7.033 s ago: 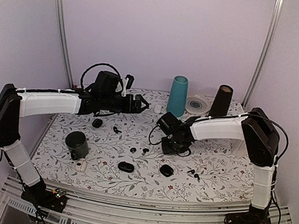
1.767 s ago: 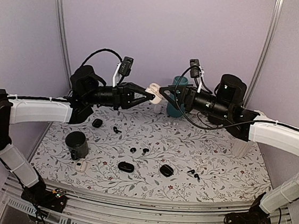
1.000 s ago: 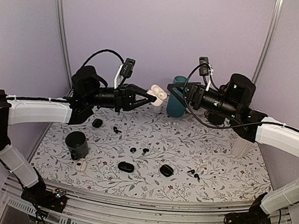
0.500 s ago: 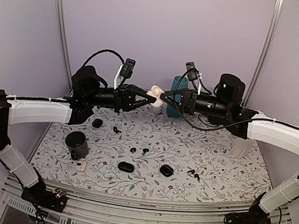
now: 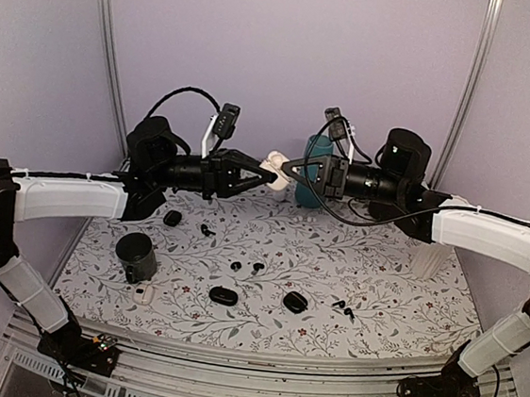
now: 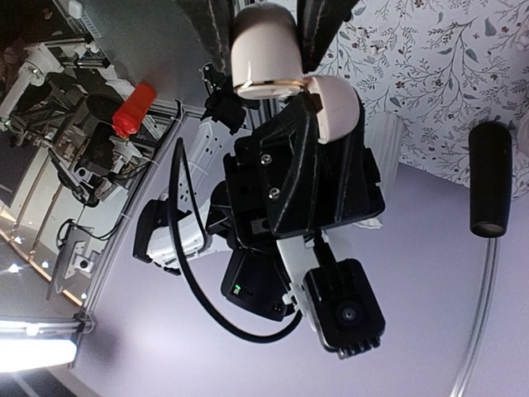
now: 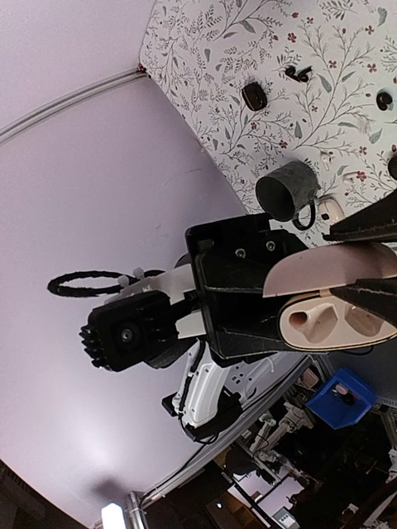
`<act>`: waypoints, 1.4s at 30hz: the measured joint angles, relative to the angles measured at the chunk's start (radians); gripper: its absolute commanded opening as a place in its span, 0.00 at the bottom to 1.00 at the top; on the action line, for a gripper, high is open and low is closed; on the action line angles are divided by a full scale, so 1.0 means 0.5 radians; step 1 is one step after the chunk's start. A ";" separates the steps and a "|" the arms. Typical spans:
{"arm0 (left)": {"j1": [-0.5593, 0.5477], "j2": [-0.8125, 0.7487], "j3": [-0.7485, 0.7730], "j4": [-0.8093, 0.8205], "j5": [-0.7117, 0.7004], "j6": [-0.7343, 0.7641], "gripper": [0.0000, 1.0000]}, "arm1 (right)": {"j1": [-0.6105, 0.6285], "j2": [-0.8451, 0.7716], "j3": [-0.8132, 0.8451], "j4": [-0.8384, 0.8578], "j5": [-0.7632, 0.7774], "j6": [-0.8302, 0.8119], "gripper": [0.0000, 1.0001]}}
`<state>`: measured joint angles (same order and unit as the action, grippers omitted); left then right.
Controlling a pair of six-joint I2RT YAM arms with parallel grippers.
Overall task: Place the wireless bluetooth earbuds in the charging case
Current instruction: Pass from the left arm to the right, then pass from the right arm to the left
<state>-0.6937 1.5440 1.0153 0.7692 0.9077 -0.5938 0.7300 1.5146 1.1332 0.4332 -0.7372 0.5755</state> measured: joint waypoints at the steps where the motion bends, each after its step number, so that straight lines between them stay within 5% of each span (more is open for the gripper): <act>1: 0.000 0.000 0.002 0.001 0.001 0.002 0.10 | 0.000 0.000 0.000 0.000 0.002 0.005 0.04; 4: 0.000 0.000 0.002 -0.002 0.001 0.011 0.43 | 0.000 0.000 0.000 0.001 0.002 0.008 0.04; 10: 0.000 0.000 0.003 -0.091 -0.011 0.078 0.54 | 0.004 -0.001 0.023 -0.069 -0.006 -0.075 0.03; 28: -0.022 -0.278 -0.039 -0.626 -0.057 0.926 0.50 | 0.023 -0.017 0.407 -0.897 0.010 -0.849 0.03; 42: -0.082 -0.249 0.011 -0.822 -0.121 1.138 0.37 | 0.089 -0.019 0.451 -1.087 0.070 -0.997 0.03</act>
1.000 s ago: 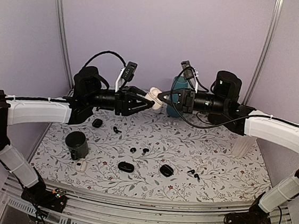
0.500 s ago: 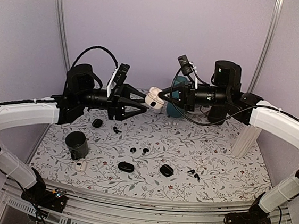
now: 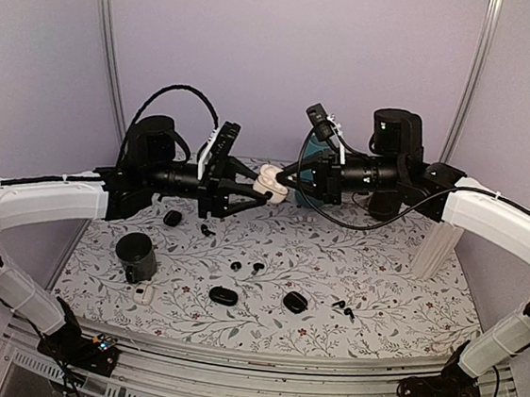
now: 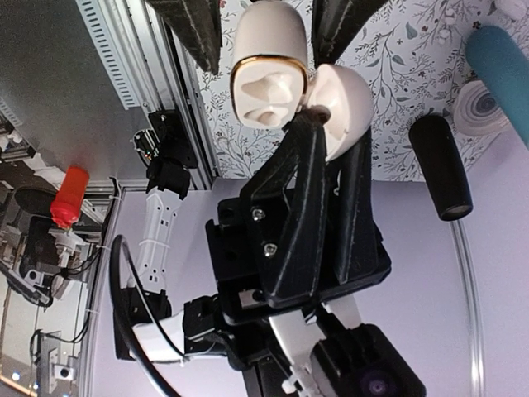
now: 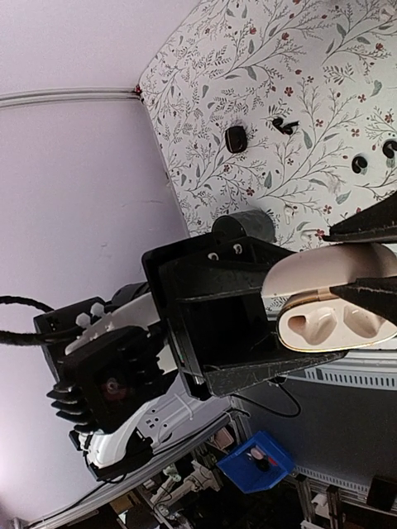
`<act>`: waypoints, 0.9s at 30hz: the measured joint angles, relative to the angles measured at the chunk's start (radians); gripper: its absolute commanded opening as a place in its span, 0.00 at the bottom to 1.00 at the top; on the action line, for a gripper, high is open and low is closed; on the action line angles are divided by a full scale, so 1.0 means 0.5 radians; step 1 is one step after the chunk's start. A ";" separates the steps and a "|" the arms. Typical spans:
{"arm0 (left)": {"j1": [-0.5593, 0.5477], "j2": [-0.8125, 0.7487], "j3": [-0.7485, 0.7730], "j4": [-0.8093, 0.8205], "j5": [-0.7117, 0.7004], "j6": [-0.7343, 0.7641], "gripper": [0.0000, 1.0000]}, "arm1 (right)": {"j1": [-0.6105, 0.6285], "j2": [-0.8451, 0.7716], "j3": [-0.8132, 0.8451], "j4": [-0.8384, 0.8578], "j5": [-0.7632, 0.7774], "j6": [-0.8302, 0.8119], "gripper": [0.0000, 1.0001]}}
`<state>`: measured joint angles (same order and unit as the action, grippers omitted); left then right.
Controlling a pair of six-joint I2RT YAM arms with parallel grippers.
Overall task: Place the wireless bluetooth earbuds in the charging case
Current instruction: Pass from the right arm to the left
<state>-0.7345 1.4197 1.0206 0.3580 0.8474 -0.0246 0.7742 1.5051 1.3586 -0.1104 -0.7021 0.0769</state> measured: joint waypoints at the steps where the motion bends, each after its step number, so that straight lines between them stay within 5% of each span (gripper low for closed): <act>1: -0.005 0.004 0.007 -0.007 0.000 0.005 0.36 | 0.001 0.000 0.001 -0.005 0.007 -0.006 0.03; 6: -0.018 0.032 0.034 -0.019 -0.002 0.012 0.26 | 0.008 0.001 0.007 -0.021 0.031 -0.027 0.03; 12: -0.020 0.069 0.071 -0.067 0.002 0.013 0.00 | 0.006 0.000 0.007 -0.053 0.040 -0.043 0.08; 20: -0.024 0.107 0.089 -0.085 -0.006 -0.007 0.00 | 0.005 0.001 0.007 -0.062 0.098 -0.043 0.37; 27: -0.033 0.124 0.089 -0.090 -0.021 -0.030 0.00 | 0.011 -0.022 -0.043 0.011 0.194 -0.021 0.53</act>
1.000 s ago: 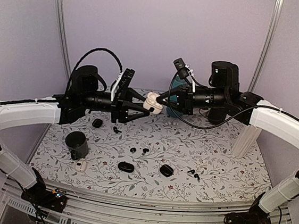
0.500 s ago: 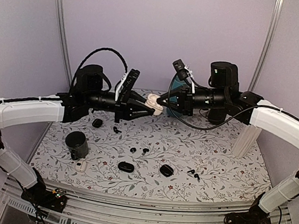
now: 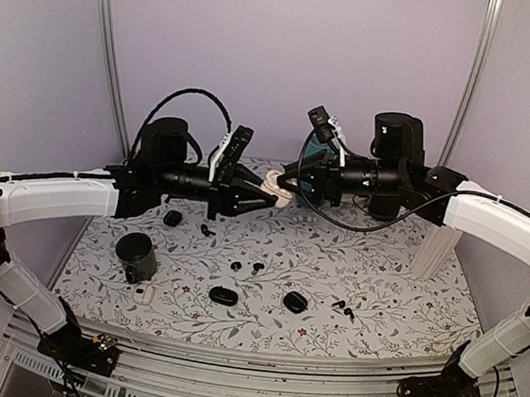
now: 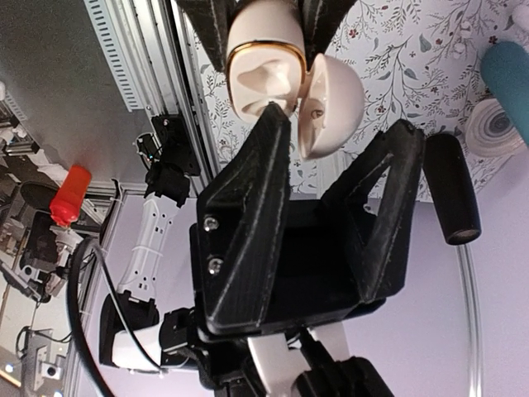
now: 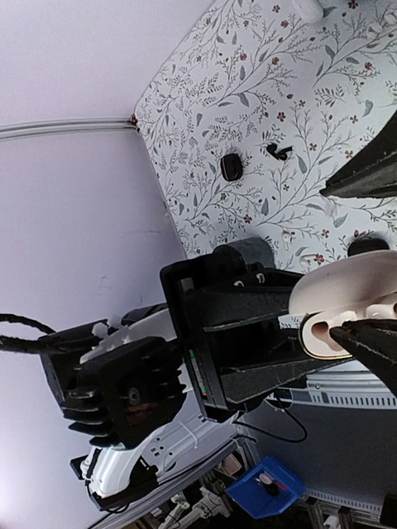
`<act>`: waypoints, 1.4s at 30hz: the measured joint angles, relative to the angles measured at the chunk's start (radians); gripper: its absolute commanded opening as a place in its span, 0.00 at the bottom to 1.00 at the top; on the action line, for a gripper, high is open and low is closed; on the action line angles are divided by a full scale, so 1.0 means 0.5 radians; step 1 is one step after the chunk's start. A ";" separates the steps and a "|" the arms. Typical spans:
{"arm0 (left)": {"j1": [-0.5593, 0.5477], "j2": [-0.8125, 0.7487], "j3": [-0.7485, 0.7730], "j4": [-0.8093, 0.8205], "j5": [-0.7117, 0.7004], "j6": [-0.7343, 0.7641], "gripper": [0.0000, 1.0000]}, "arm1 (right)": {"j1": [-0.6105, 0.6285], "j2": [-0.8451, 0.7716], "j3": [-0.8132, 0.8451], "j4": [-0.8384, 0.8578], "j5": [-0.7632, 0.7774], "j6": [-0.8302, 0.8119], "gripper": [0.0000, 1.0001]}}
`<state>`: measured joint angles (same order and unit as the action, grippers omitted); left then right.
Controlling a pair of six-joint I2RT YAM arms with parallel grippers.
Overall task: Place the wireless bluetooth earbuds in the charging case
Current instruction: Pass from the right arm to the left, then adjust the left earbud at the center of the board.
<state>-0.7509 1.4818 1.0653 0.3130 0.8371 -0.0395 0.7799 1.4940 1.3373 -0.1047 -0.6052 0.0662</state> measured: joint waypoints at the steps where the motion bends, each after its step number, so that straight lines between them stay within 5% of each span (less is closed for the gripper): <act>1: 0.000 0.000 0.000 0.001 -0.010 -0.008 0.00 | 0.000 -0.014 -0.019 0.008 0.020 0.007 0.56; 10: 0.002 0.010 -0.001 0.054 -0.069 -0.108 0.00 | -0.017 -0.233 -0.192 0.125 0.208 0.075 0.77; 15: 0.018 0.037 -0.003 0.074 -0.134 -0.180 0.00 | -0.032 -0.363 -0.317 0.185 0.371 0.140 1.00; 25: 0.091 0.068 -0.067 0.201 -0.143 -0.318 0.00 | -0.079 -0.661 -0.684 0.179 0.898 0.365 0.99; 30: 0.137 0.113 -0.101 0.304 -0.073 -0.365 0.00 | -0.097 -0.690 -0.752 0.091 1.093 0.491 0.86; 42: 0.142 0.111 -0.133 0.396 -0.086 -0.386 0.00 | -0.108 -0.627 -1.112 -0.374 1.318 1.102 0.72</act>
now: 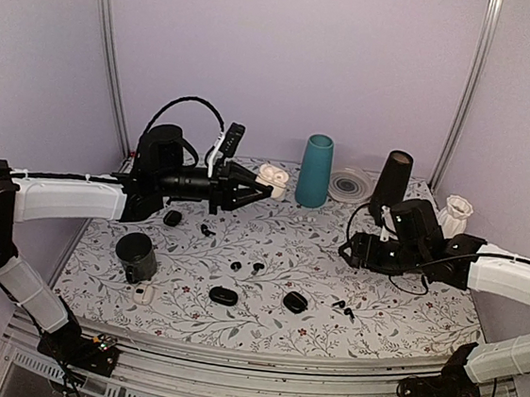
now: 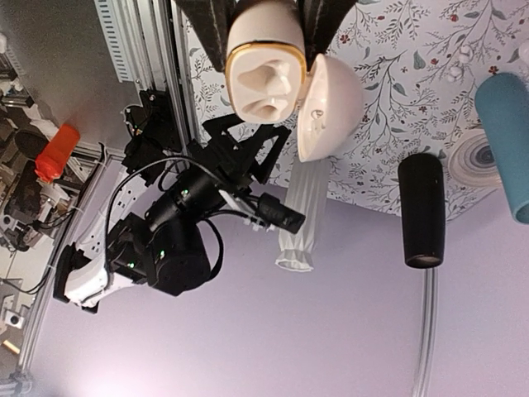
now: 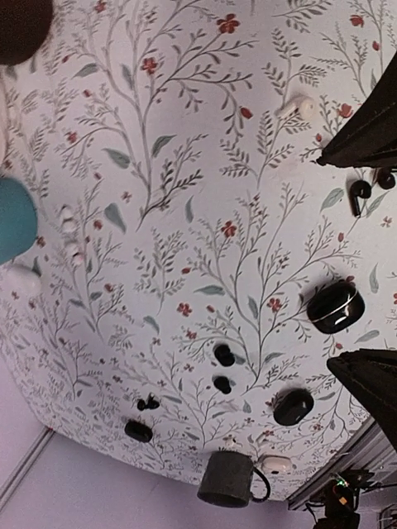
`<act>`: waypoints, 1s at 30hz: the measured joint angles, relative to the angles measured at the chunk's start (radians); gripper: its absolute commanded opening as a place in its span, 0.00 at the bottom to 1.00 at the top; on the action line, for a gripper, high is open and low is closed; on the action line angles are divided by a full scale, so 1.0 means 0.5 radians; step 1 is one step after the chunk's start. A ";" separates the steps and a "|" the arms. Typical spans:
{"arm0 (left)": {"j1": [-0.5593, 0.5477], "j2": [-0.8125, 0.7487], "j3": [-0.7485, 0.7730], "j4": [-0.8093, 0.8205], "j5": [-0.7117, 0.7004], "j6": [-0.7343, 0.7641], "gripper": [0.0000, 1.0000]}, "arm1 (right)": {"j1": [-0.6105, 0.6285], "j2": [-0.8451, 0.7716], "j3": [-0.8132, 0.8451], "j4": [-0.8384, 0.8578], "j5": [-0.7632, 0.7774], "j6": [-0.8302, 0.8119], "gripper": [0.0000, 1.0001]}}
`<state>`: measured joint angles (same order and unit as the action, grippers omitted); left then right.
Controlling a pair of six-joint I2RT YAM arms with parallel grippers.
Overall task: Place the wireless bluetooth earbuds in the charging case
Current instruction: Adjust the left earbud at the center of the board.
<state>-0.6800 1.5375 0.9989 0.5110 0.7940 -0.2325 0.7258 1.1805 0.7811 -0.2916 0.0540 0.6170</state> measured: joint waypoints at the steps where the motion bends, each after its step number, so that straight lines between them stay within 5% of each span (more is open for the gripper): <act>1: 0.000 0.000 0.000 -0.001 -0.001 0.000 0.00 | -0.001 0.000 -0.050 -0.032 0.011 0.055 0.70; 12: 0.000 -0.013 0.000 -0.031 -0.008 0.016 0.00 | -0.016 0.140 -0.280 -0.193 0.014 0.474 0.53; 18: 0.000 -0.055 0.000 -0.050 -0.027 0.036 0.00 | -0.108 0.218 -0.280 -0.173 0.032 0.551 0.35; 30: 0.000 -0.083 0.000 -0.098 -0.038 0.048 0.00 | -0.172 0.433 -0.280 -0.084 0.099 0.662 0.29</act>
<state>-0.6800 1.4960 0.9989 0.4622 0.7750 -0.2085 0.6399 1.3968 0.6411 -0.3336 0.1036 0.9482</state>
